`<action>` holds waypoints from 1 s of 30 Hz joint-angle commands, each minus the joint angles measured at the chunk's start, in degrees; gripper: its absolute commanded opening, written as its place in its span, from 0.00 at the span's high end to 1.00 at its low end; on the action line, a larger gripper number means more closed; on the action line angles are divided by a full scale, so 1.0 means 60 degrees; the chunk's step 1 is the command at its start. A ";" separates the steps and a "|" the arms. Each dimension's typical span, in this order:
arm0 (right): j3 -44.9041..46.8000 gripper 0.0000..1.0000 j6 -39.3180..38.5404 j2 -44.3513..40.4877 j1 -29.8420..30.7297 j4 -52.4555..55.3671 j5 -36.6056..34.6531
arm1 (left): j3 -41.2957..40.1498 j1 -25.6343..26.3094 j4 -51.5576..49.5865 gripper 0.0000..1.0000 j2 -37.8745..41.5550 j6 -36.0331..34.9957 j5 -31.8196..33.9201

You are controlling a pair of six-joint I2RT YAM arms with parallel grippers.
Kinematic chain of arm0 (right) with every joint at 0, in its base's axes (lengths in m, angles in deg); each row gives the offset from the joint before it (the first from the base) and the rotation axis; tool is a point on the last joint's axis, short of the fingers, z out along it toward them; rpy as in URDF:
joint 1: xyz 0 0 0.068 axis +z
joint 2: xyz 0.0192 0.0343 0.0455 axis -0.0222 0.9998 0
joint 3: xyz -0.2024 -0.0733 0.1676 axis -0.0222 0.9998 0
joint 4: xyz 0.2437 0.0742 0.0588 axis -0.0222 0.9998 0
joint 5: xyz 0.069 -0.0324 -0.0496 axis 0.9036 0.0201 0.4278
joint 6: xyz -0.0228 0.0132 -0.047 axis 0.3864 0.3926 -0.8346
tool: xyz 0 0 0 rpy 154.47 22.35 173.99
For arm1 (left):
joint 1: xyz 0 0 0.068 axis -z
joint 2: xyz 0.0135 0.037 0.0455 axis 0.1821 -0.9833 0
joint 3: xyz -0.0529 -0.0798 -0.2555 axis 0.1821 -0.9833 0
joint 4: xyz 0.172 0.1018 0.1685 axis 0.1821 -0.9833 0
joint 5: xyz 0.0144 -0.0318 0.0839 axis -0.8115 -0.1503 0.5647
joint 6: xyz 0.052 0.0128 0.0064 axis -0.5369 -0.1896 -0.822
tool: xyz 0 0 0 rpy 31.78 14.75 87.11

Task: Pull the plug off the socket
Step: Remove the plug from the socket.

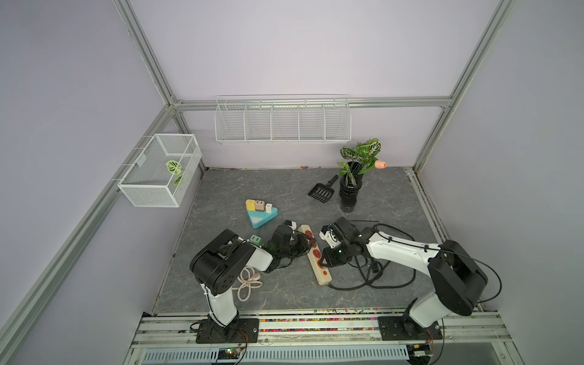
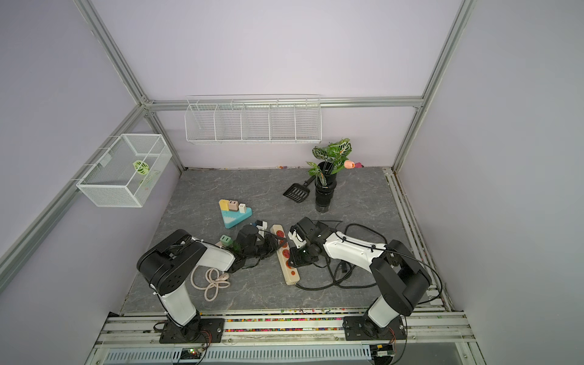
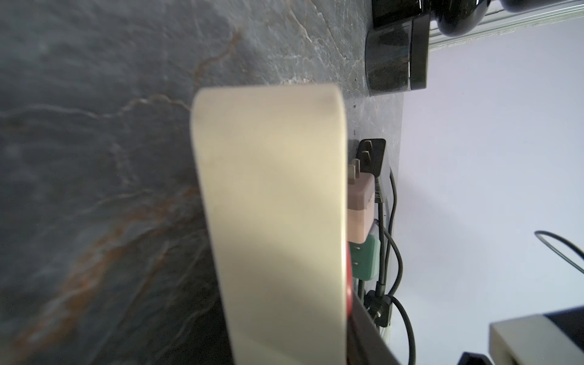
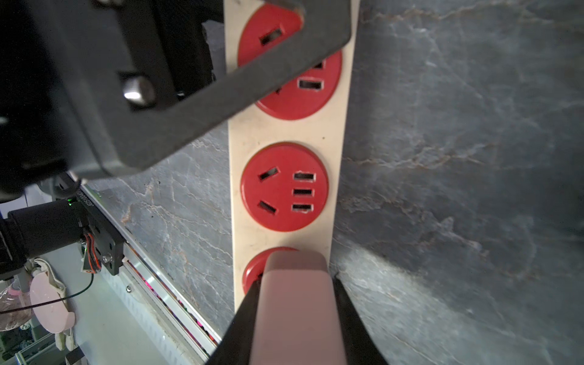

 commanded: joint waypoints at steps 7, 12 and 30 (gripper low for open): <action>-0.0537 1.00 -0.0471 -0.0352 -0.0017 0.0573 -0.0642 | -0.0189 0.0165 -0.2017 1.00 -0.1163 -0.2477 0.1537; -0.0983 1.00 -0.0699 -0.0182 -0.0118 0.1055 -0.0633 | -0.0383 0.0139 -0.1995 1.00 -0.1019 -0.2538 0.1511; -0.1566 1.00 -0.1408 -0.1486 -0.1085 0.2366 -0.0443 | -0.0427 0.0419 -0.2119 1.00 -0.2019 -0.2506 0.1988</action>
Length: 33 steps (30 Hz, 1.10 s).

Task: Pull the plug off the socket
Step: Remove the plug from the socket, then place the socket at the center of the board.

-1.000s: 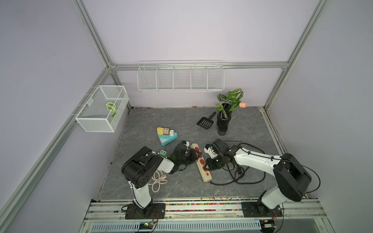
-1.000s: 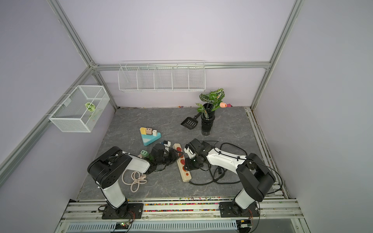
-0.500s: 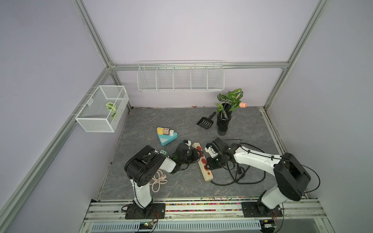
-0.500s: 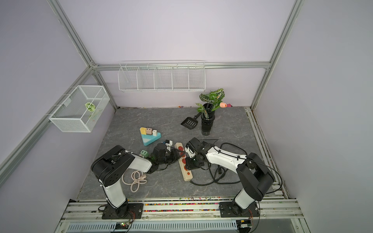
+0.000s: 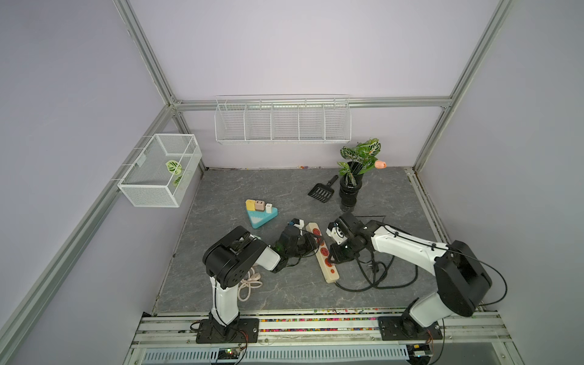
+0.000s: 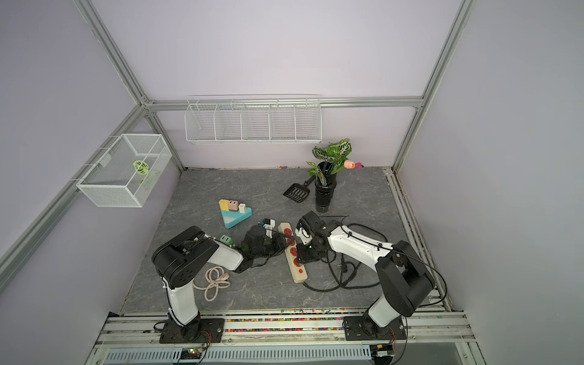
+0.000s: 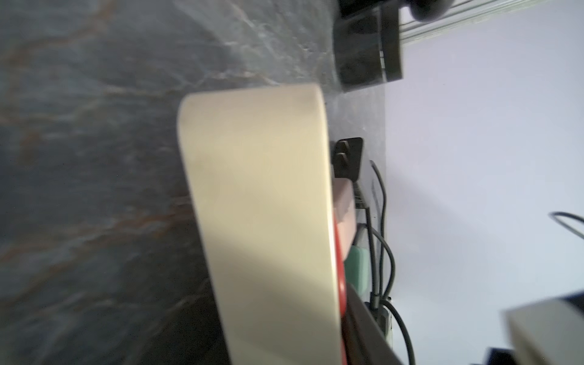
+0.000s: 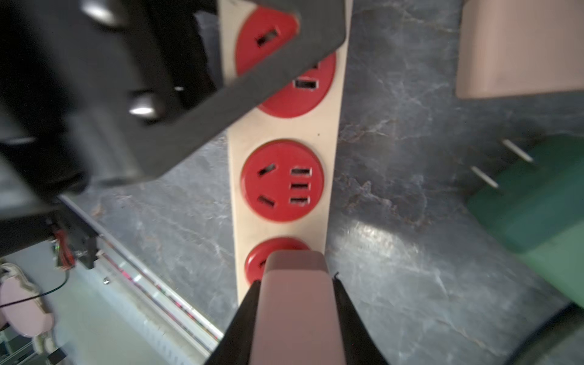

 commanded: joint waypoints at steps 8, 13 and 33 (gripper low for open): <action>-0.0930 1.00 -0.0643 -0.0656 -0.0609 0.0596 -0.0198 | -0.0854 -0.0101 -0.3185 1.00 -0.1148 -0.2668 0.1440; -0.0322 1.00 -0.0146 -0.1159 -0.0744 -0.0398 -0.0648 | -0.0783 -0.0109 -0.3085 1.00 -0.0884 -0.2551 0.1124; 0.0609 1.00 0.0363 -0.2331 -0.0983 -0.1184 -0.1620 | 0.1724 -0.0111 -0.5348 0.57 0.0931 -0.2786 0.0781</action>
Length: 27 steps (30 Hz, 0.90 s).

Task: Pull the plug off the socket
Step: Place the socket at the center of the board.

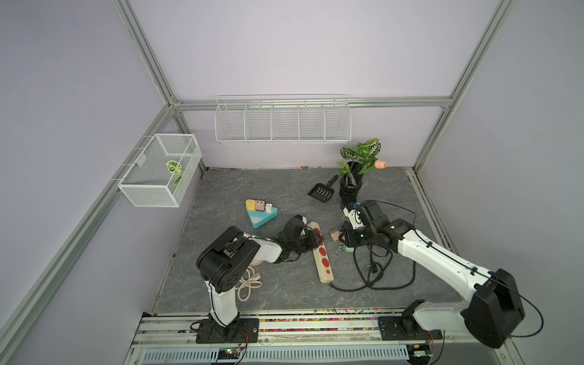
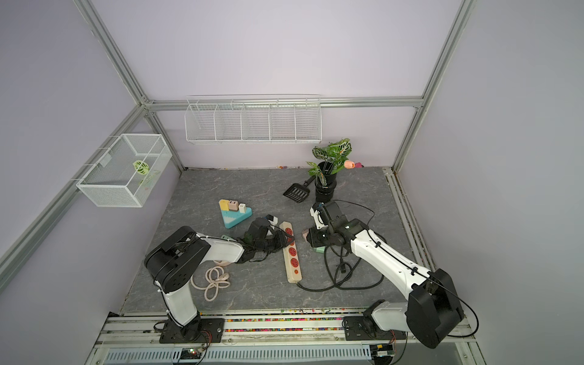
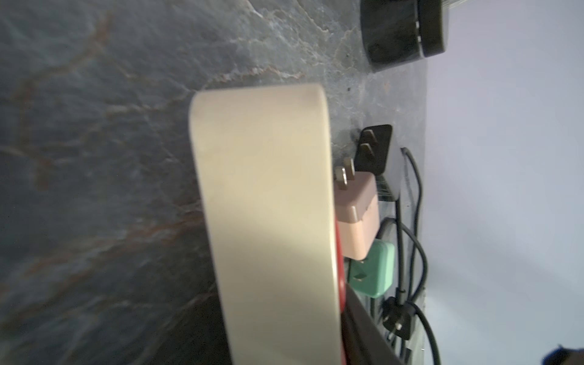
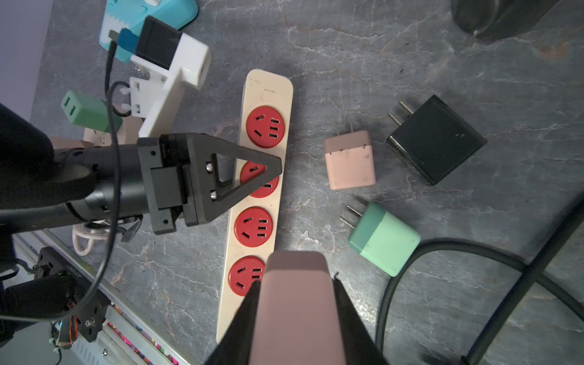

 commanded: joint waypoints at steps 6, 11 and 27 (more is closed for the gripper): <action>0.0325 1.00 0.0398 -0.0454 -0.0047 -0.0544 -0.0989 | 0.0705 -0.0049 -0.2165 0.39 0.0723 -0.1444 0.1113; 0.0494 1.00 0.0547 -0.0439 -0.0060 -0.0705 -0.1483 | 0.0837 -0.0049 -0.2493 0.34 0.1022 -0.1526 0.1310; 0.1586 1.00 0.1788 0.0366 -0.1973 -0.3268 -0.3688 | 0.0430 -0.0049 -0.5031 0.00 0.3931 -0.2619 0.4090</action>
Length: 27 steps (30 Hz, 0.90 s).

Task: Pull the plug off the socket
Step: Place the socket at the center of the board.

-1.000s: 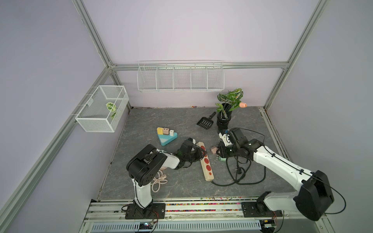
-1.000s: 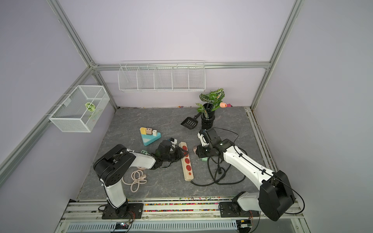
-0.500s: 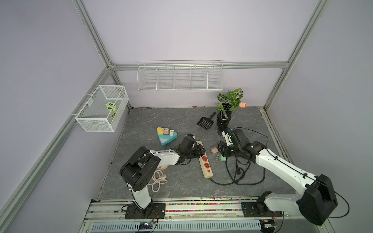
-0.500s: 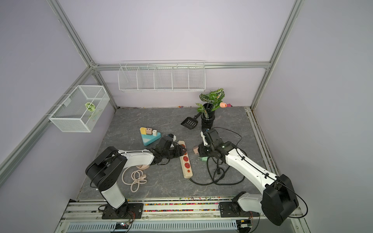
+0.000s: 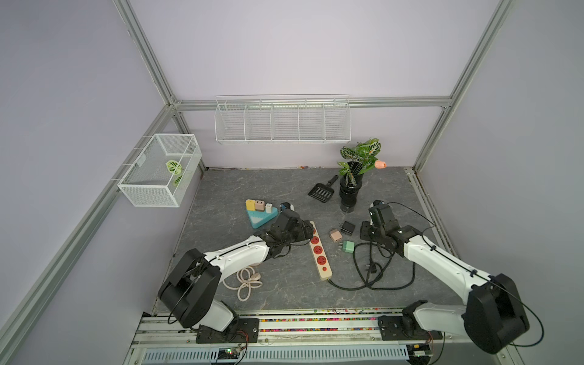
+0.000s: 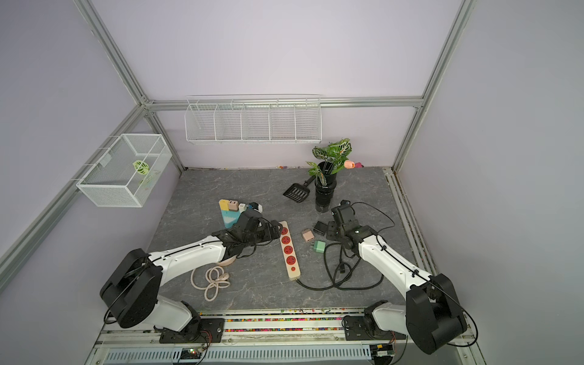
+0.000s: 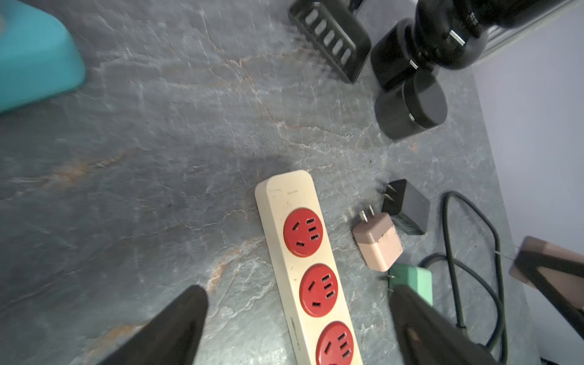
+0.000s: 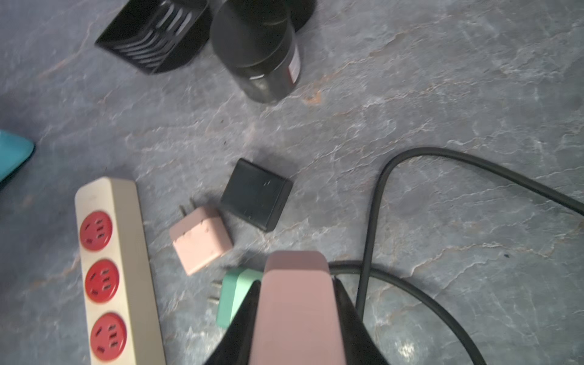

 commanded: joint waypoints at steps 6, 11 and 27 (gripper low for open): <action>-0.0089 0.99 0.0928 0.2037 -0.0970 -0.2562 -0.0073 | -0.0321 -0.0030 -0.1107 0.00 0.1368 -0.0741 0.0679; -0.0598 0.91 0.0911 0.3286 -0.1062 -0.3274 0.1050 | -0.0280 -0.0040 -0.1866 0.00 0.2062 -0.0867 0.0766; -0.0644 0.40 0.0817 0.3082 -0.1132 -0.2134 -0.0231 | -0.0022 -0.0030 -0.5044 0.05 0.3486 0.0687 0.3673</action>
